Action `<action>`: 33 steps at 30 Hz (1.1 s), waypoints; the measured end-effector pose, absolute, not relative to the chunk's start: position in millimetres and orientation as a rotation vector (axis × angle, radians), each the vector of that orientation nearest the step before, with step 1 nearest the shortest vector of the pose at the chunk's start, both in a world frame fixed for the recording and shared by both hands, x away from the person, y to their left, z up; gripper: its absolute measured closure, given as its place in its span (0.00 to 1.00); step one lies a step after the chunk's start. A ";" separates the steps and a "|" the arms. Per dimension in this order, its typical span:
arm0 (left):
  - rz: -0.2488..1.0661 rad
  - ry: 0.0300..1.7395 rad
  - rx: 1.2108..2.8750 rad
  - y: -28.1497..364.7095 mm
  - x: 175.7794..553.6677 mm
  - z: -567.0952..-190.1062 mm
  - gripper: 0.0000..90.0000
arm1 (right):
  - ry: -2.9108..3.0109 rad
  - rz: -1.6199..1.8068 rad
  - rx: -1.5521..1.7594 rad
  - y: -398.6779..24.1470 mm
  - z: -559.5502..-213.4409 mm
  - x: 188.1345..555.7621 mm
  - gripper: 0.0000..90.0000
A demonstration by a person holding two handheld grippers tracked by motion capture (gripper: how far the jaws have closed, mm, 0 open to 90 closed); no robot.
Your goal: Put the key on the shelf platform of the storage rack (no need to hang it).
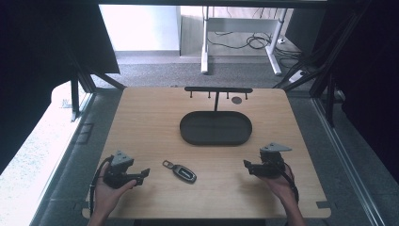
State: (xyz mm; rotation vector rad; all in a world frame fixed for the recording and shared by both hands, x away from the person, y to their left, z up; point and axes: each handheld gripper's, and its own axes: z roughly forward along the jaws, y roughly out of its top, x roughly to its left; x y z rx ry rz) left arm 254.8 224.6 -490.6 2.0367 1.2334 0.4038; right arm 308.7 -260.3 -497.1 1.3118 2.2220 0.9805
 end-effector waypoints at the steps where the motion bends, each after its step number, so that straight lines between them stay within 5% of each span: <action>1: 0.403 1.232 2.038 223.8 254.8 -491.1 0.27 | 2.220 0.983 1.313 -259.9 -495.8 308.7 0.24; 33: 0.385 1.215 2.043 220.8 254.2 -489.4 0.27 | 2.444 0.929 1.107 -216.6 -443.0 305.9 0.40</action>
